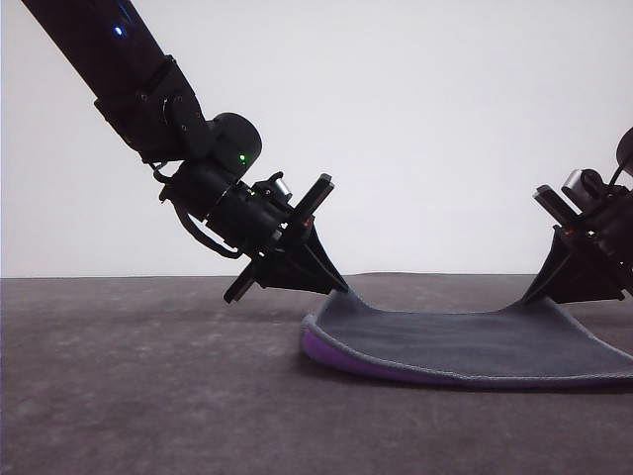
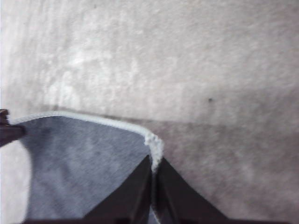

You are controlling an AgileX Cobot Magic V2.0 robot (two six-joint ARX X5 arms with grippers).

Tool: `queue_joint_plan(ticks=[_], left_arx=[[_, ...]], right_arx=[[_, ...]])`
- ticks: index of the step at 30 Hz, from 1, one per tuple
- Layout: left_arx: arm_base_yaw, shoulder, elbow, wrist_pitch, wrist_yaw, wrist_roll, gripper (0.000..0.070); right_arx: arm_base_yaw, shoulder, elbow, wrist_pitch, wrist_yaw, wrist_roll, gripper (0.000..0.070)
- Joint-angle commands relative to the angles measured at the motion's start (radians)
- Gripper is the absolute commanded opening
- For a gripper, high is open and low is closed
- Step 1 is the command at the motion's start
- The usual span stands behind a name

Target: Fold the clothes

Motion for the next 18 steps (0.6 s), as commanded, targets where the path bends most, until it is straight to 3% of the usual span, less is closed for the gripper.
queue_joint_plan(ticks=[1,9,13,18], left_arx=[[0.001,0.024,0.024,0.000,0.051,0.005,0.0009],[0.028,0.023,0.032,-0.087,0.174,0.021,0.0009],[0.032,0.023,0.055,-0.201,0.216,0.097,0.0009],[0.030,0.023,0.118,-0.426,0.217,0.239,0.0009]], right_arx=[[-0.006,0.024,0.011,-0.015,-0.023,-0.027,0.0004],[-0.028,0.019,0.012,-0.159,-0.102,-0.104,0.0005],[-0.034,-0.008,0.016,-0.255,-0.101,-0.158,0.0005],[-0.036,-0.065,0.041,-0.372,-0.097,-0.199,0.0005]])
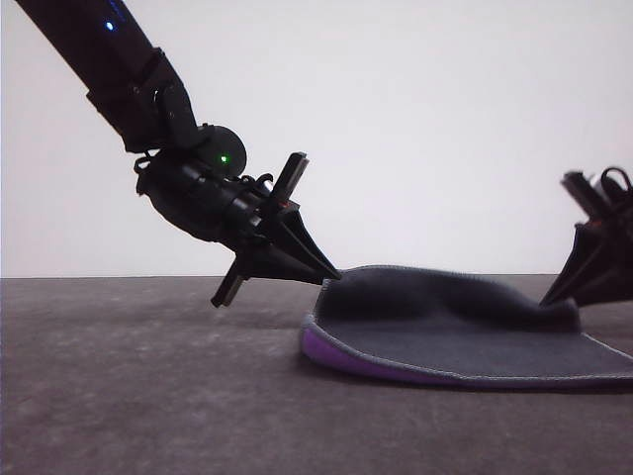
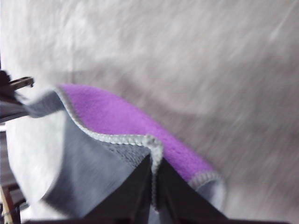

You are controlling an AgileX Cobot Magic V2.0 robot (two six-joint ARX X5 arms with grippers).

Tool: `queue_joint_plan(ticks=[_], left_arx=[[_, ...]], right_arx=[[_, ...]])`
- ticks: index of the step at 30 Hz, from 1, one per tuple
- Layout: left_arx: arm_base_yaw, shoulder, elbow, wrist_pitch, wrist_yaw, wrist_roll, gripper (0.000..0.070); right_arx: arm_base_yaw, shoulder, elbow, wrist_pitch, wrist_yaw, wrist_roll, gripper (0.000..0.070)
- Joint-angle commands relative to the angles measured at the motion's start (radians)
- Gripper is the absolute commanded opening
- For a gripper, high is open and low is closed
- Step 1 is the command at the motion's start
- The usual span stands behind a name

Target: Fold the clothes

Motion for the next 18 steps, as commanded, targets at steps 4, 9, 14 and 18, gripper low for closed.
queue_joint_plan(ticks=[4,9,14,18], left_arx=[[-0.012,0.023,0.069,-0.190,0.009,0.168,0.0011],[-0.015,0.023,0.074,-0.307,0.009,0.216,0.0022],[-0.029,0.023,0.074,-0.409,0.009,0.284,0.0027],[-0.047,0.023,0.074,-0.473,0.009,0.324,0.0029]], right_arx=[[-0.003,-0.033,0.029,-0.093,0.005,-0.059,0.0005],[0.000,-0.035,0.029,-0.228,0.006,-0.137,0.0006],[0.000,-0.036,0.029,-0.295,0.006,-0.164,0.0006],[0.000,-0.036,0.029,-0.350,0.006,-0.190,0.0011]])
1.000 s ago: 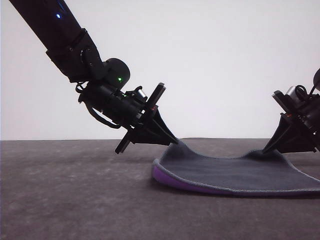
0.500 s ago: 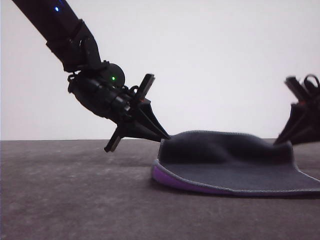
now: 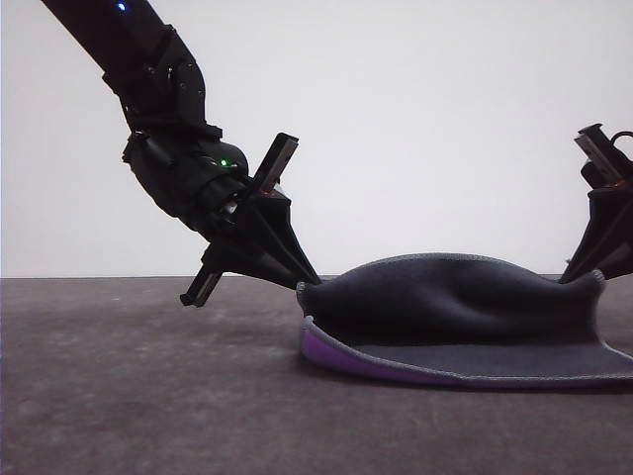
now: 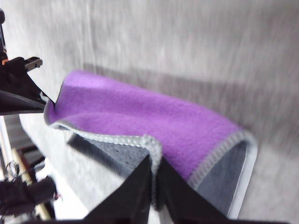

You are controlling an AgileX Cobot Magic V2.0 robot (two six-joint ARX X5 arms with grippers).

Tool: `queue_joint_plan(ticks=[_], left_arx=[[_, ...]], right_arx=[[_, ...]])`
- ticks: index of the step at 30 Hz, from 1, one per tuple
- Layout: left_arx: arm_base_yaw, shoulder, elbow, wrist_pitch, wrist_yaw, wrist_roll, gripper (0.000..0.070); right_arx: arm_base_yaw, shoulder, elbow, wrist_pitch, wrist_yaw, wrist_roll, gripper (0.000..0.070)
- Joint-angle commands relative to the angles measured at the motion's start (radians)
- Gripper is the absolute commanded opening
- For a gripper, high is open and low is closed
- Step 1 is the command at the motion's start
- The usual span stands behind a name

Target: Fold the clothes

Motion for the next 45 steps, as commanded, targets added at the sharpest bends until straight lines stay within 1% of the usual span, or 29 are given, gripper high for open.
queue_joint_plan(ticks=[1,4,6,7,10,17,19,22,24,27,29,34,37,41,45], left_arx=[[-0.015,0.023,0.022,-0.015,0.008,0.046,0.0030],[-0.023,0.023,0.022,-0.043,0.008,0.055,0.0030],[-0.027,0.023,0.022,-0.051,0.007,0.060,0.0043],[-0.028,0.023,0.022,-0.052,0.007,0.061,0.0063],[-0.028,0.023,0.022,-0.053,0.007,0.061,0.0164],[-0.028,0.023,0.022,-0.077,0.007,0.061,0.0330],[-0.028,0.023,0.022,-0.085,0.008,0.062,0.0369],[-0.028,0.023,0.022,-0.097,0.008,0.063,0.0429],[-0.028,0.023,0.022,-0.102,0.008,0.067,0.0442],[-0.027,0.023,0.022,-0.105,0.008,0.069,0.0442],[-0.024,0.023,0.024,-0.111,0.008,0.069,0.0442],[-0.010,0.023,0.062,-0.154,0.008,0.094,0.0442],[0.000,0.023,0.116,-0.188,-0.004,0.105,0.0442],[0.012,0.023,0.210,-0.255,-0.048,0.130,0.0442],[0.028,0.022,0.326,-0.321,-0.114,0.144,0.0442]], right_arx=[[-0.001,0.019,0.011,-0.017,-0.001,-0.039,0.0019],[-0.002,0.019,0.011,-0.047,-0.001,-0.045,0.0043],[-0.002,0.019,0.011,-0.062,-0.001,-0.057,0.0052],[-0.002,0.019,0.011,-0.068,-0.001,-0.062,0.0057],[-0.002,0.019,0.011,-0.074,-0.001,-0.065,0.0094],[-0.002,0.019,0.011,-0.078,-0.002,-0.065,0.0242],[-0.002,0.019,0.011,-0.080,-0.002,-0.065,0.0259],[-0.002,0.019,0.011,-0.080,-0.002,-0.065,0.0263],[-0.002,0.019,0.011,-0.079,-0.001,-0.065,0.0274],[-0.002,0.019,0.011,-0.074,-0.001,-0.068,0.0369],[-0.004,0.015,0.013,-0.074,0.001,-0.069,0.0395],[-0.011,-0.028,0.031,-0.077,0.008,-0.069,0.0413],[-0.012,-0.079,0.047,-0.077,0.044,-0.066,0.0413],[-0.018,-0.180,0.051,-0.083,0.101,-0.057,0.0413],[-0.024,-0.303,0.051,-0.091,0.165,-0.049,0.0414]])
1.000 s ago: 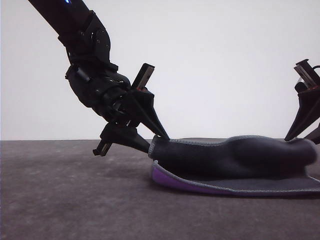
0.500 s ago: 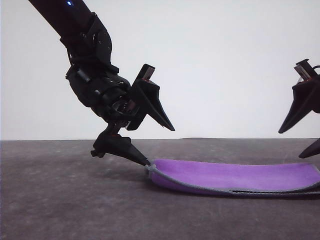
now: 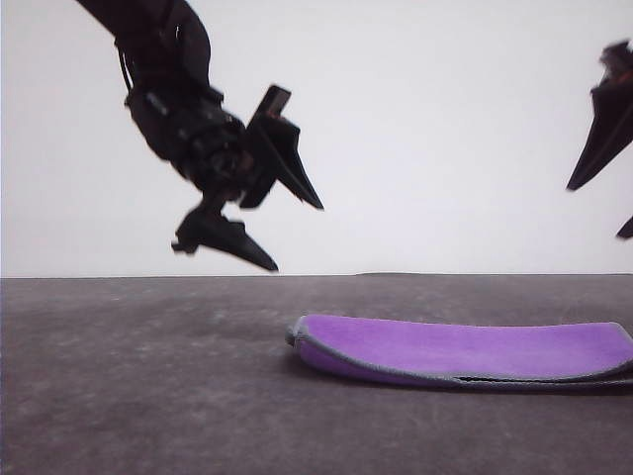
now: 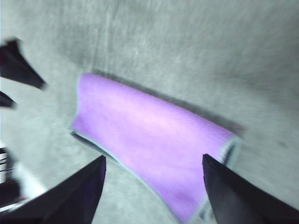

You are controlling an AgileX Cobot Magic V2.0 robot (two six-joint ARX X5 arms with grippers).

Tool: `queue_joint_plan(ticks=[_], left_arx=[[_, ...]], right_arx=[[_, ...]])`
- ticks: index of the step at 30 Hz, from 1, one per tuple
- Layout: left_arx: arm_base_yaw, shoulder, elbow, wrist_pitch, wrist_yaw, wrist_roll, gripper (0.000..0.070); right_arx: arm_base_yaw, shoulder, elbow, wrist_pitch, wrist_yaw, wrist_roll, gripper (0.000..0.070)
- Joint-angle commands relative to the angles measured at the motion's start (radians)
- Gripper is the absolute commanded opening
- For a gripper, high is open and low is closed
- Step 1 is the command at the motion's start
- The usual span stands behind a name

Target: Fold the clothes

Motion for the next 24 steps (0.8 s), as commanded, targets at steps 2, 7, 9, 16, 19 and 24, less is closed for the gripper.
queue_joint_plan(ticks=[2,7,9,16,19,24], left_arx=[[0.007,0.005,0.107,-0.036,-0.060,0.022,0.0442],[0.022,0.002,0.263,-0.102,-0.300,-0.015,0.0442],[0.024,-0.010,0.313,-0.111,-0.426,-0.046,0.0442],[0.023,-0.132,0.327,-0.127,-0.745,-0.107,0.0442],[0.014,-0.205,0.277,-0.129,-0.763,-0.110,0.0442],[0.005,-0.348,0.069,-0.128,-0.829,-0.139,0.0442]], right_arx=[[-0.004,-0.076,0.015,-0.004,0.022,0.014,0.0414],[-0.003,-0.226,0.015,-0.021,0.072,0.024,0.0418],[-0.003,-0.279,0.015,-0.022,0.102,0.034,0.0418],[-0.001,-0.337,0.008,-0.021,0.183,0.040,0.0420],[-0.001,-0.322,-0.013,-0.019,0.183,0.040,0.0429],[-0.001,-0.297,-0.069,0.005,0.182,0.041,0.0431]])
